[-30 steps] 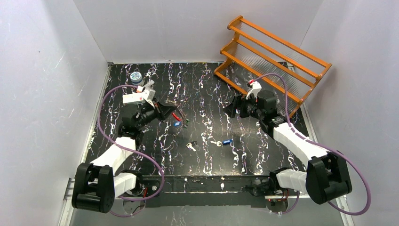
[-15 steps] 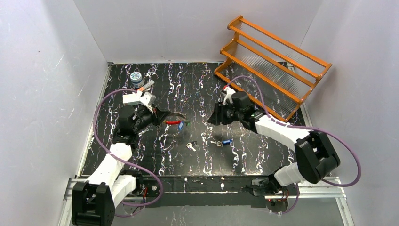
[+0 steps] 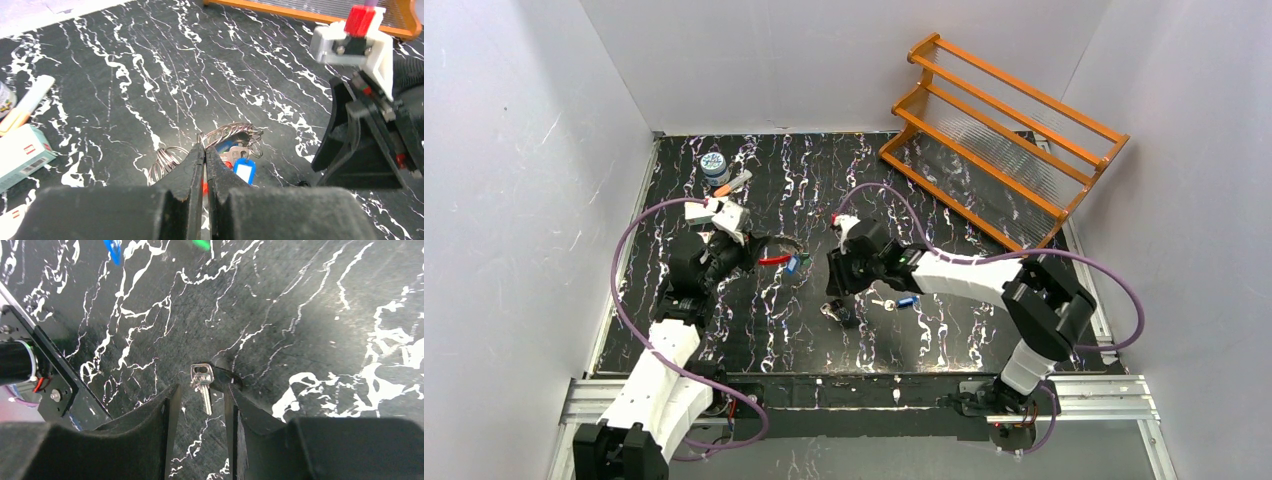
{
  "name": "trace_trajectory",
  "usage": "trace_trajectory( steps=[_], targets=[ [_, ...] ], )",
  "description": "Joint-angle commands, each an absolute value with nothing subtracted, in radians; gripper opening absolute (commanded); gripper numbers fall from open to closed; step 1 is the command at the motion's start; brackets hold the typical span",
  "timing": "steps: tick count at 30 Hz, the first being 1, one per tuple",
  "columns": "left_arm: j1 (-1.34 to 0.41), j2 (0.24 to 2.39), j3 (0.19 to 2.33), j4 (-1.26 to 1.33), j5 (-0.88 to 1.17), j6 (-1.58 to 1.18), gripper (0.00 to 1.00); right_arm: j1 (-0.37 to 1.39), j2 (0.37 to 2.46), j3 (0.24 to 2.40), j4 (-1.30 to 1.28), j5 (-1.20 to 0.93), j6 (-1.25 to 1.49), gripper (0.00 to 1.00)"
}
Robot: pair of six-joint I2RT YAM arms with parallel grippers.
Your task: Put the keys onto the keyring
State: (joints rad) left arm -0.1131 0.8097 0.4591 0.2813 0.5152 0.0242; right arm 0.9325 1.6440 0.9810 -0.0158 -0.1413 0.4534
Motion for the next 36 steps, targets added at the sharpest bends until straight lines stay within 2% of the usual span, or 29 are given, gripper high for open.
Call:
trace_trajectory(
  steps=[1, 9, 15, 22, 26, 36],
  targets=[
    [-0.109, 0.748, 0.462, 0.279, 0.453, 0.065, 0.0, 0.99, 1.684, 1.066, -0.072, -0.048, 0.453, 0.45],
    [-0.109, 0.758, 0.466, 0.276, 0.462, 0.064, 0.0, 1.042, 1.736, 1.109, -0.108, -0.008, 0.432, 0.43],
    [-0.109, 0.763, 0.465, 0.278, 0.471, 0.061, 0.0, 1.064, 1.787, 1.146, -0.134, -0.01, 0.422, 0.33],
    [-0.109, 0.768, 0.468, 0.279, 0.475, 0.062, 0.0, 1.072, 1.798, 1.15, -0.156, -0.005, 0.421, 0.31],
    [-0.109, 0.771, 0.467, 0.281, 0.48, 0.059, 0.0, 1.077, 1.798, 1.148, -0.152, -0.009, 0.425, 0.25],
    [-0.109, 0.774, 0.469, 0.281, 0.483, 0.059, 0.0, 1.085, 1.805, 1.147, -0.172, -0.006, 0.432, 0.26]
  ],
)
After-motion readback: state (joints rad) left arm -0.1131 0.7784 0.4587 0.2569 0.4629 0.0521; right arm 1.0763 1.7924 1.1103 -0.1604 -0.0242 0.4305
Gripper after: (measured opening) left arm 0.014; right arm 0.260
